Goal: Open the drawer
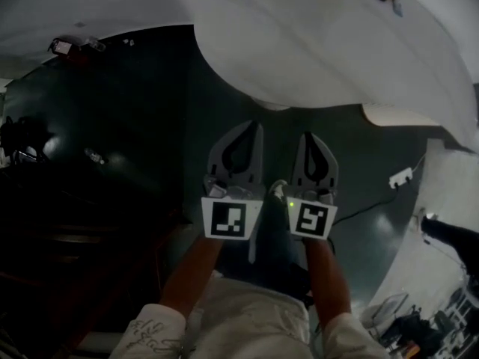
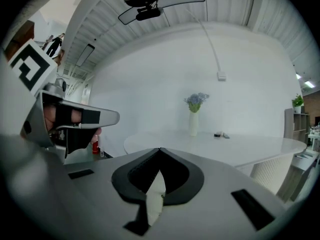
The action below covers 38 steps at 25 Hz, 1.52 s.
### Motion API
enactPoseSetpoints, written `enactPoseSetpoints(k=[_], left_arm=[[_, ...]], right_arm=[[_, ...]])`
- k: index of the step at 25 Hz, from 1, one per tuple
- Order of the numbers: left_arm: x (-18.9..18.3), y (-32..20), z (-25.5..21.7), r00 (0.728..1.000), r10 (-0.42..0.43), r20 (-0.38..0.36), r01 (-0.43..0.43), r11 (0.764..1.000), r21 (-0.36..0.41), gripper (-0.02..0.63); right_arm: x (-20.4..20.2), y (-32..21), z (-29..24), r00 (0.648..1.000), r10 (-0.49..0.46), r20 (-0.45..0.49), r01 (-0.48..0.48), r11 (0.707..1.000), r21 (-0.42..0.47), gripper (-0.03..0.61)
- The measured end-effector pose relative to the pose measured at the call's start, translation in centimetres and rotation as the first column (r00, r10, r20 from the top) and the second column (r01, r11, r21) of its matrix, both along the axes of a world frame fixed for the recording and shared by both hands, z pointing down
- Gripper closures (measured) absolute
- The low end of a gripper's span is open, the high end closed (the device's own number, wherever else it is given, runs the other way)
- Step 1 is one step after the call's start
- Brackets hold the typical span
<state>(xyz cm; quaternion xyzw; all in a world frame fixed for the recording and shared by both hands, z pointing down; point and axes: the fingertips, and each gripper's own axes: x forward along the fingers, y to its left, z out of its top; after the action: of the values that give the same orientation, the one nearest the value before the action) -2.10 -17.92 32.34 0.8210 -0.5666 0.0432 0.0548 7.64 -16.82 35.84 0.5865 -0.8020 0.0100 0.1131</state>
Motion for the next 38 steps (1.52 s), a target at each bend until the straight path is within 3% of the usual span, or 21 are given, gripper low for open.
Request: enactPoseSetpoints(k=[3,8,11,18,24,31,38], left_arm=[[-0.1,-0.6,4.0,0.999,0.033,0.037,-0.032,0.999,-0.014,0.614],[-1.7,-0.7,10.5,1.0,0.004,0.013,-0.004,0.999,-0.033,0.614],[-2.1,-1.2,14.4,0.999,0.022,0.05,-0.021,0.999,-0.025,0.614],[-1.9,-1.6,21.5,0.997,0.041,0.067,-0.04,0.999,-0.029,0.614],[-1.2,-2.0,22.9,0.997,0.05,0.057,-0.048,0.998,-0.038,0.614],[-1.6,-2.1,22.9,0.997,0.042,0.068,-0.04,0.998,-0.045,0.614],[-2.6,-2.3,23.1,0.997,0.027,0.068,-0.023,0.998,-0.052,0.614]], right_arm=[[-0.2,-1.1,4.3,1.0,0.013,-0.012,-0.013,0.999,-0.032,0.575],[-0.1,-2.1,11.4,0.999,0.028,-0.034,-0.03,0.998,-0.051,0.575],[0.4,-2.7,15.4,0.998,0.041,-0.051,-0.044,0.997,-0.071,0.575],[0.1,-3.6,21.1,0.997,0.076,-0.018,-0.077,0.995,-0.058,0.575],[-0.2,-4.7,22.9,0.997,0.074,-0.014,-0.075,0.995,-0.068,0.563],[-0.5,-8.3,24.7,0.997,0.063,-0.037,-0.067,0.992,-0.106,0.422],[-0.9,-11.3,24.7,0.995,0.098,-0.03,-0.101,0.991,-0.093,0.422]])
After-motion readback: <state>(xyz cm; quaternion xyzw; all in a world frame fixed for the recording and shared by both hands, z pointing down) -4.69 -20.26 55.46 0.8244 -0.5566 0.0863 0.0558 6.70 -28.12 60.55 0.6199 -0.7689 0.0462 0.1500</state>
